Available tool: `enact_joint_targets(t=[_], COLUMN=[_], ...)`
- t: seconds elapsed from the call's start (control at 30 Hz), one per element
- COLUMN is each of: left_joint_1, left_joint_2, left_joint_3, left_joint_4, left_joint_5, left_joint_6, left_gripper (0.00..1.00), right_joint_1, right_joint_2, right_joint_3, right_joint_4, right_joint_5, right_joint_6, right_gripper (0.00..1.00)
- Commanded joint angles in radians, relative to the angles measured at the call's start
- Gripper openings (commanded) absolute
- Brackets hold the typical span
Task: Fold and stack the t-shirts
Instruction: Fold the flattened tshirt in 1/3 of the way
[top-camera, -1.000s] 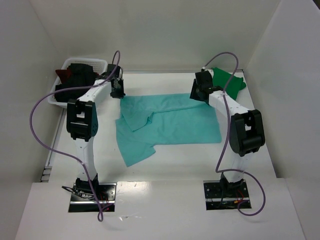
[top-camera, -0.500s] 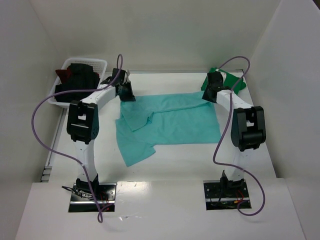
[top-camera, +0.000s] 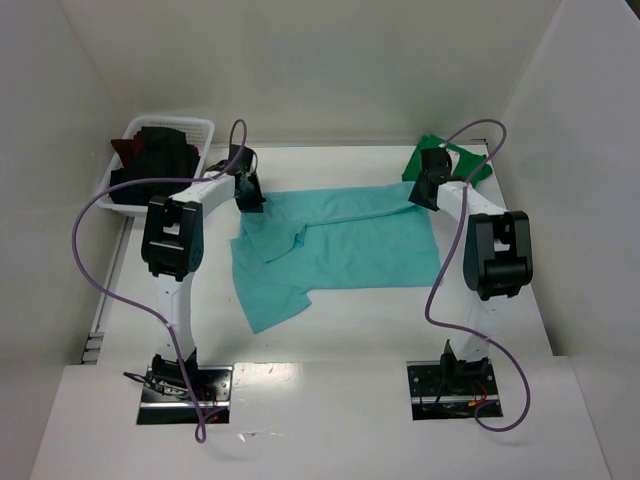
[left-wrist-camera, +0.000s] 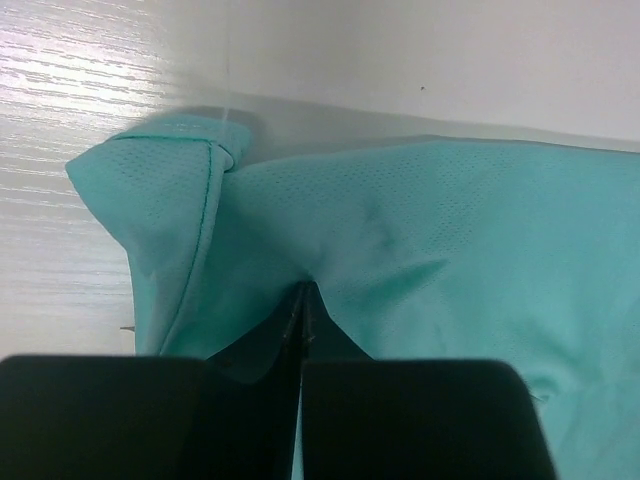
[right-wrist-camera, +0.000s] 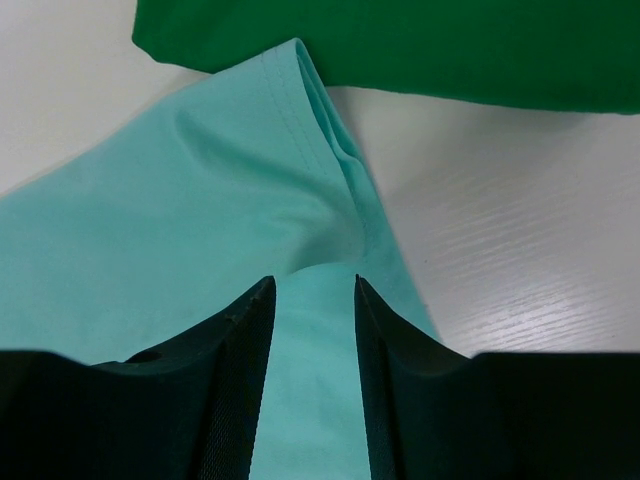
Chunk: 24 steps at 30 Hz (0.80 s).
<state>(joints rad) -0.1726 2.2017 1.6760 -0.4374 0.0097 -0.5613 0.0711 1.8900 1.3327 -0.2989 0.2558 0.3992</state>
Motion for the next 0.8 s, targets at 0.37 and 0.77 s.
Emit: enact_joint_targets(t=[0.37,0.77], left_joint_1=[0.070,0.088], left_joint_2=[0.067,0.107], left_joint_3=[0.066,0.129], left_joint_4=[-0.095,-0.116], left_joint_5=[-0.056,-0.016], left_joint_6=[0.044,0.113], left_gripper=[0.00,0.00], right_joint_1=[-0.005,-0.005], right_joint_2=[0.041,0.041], right_joint_3=[-0.046,-0.033], right_joint_4=[0.018,0.078], right_joint_5=[0.014,-0.021], right_joint_6=[0.044,0.015], right_gripper=[0.42,0.42])
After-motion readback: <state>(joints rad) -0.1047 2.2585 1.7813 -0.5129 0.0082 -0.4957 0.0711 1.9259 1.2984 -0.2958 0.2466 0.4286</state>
